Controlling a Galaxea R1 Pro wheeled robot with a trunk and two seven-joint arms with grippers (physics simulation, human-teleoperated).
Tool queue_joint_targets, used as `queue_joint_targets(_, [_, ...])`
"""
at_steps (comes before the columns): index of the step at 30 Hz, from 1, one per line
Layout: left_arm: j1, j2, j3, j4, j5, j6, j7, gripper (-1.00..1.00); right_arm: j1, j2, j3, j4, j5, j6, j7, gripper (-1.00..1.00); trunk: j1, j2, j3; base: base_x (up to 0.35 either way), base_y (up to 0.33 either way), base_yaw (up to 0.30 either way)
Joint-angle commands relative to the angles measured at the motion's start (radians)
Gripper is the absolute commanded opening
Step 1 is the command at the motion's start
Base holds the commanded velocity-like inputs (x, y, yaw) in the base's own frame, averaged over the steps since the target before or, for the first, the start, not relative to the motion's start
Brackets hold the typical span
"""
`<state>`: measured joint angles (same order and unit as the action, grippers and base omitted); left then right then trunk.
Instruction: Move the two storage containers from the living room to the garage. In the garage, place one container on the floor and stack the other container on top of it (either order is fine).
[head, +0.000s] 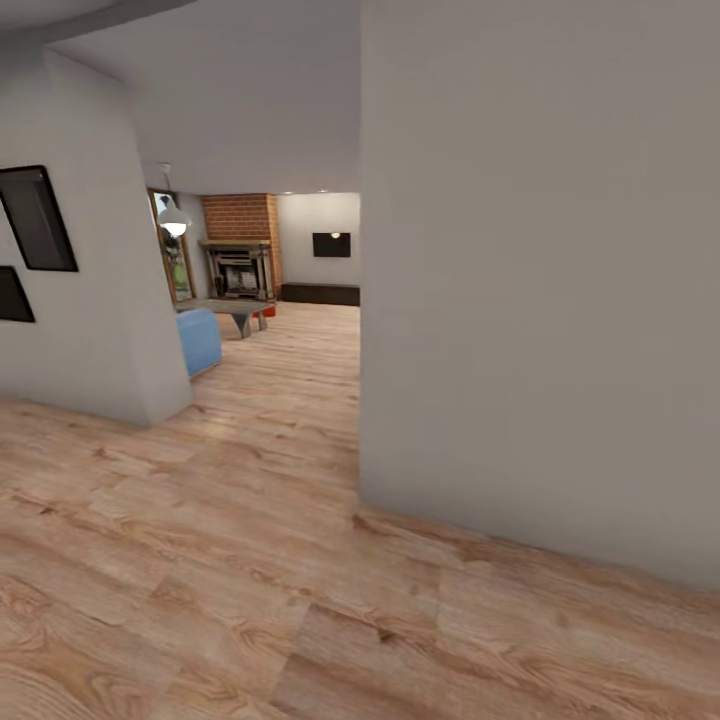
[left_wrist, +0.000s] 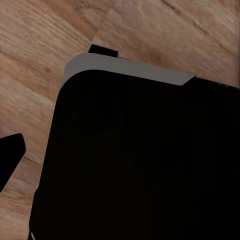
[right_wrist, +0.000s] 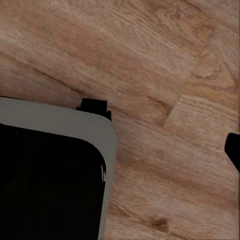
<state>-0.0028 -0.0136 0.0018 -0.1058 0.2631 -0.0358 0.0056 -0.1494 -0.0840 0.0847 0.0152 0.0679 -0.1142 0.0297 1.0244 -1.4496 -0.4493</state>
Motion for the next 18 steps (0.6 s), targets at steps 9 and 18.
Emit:
queue_joint_targets(9, [0.000,0.000,0.000,0.000,0.004,-0.003,0.001,1.00,-0.001,0.000,0.007,0.002,0.003,-0.004,0.001,1.00,0.001,0.000,-0.001,0.324,0.000,0.267])
queue_joint_targets(18, [0.000,0.000,0.000,0.000,0.004,-0.003,0.001,1.00,-0.001,0.000,0.010,0.002,0.003,-0.004,0.001,1.00,0.001,0.000,-0.001,0.324,0.000,0.268])
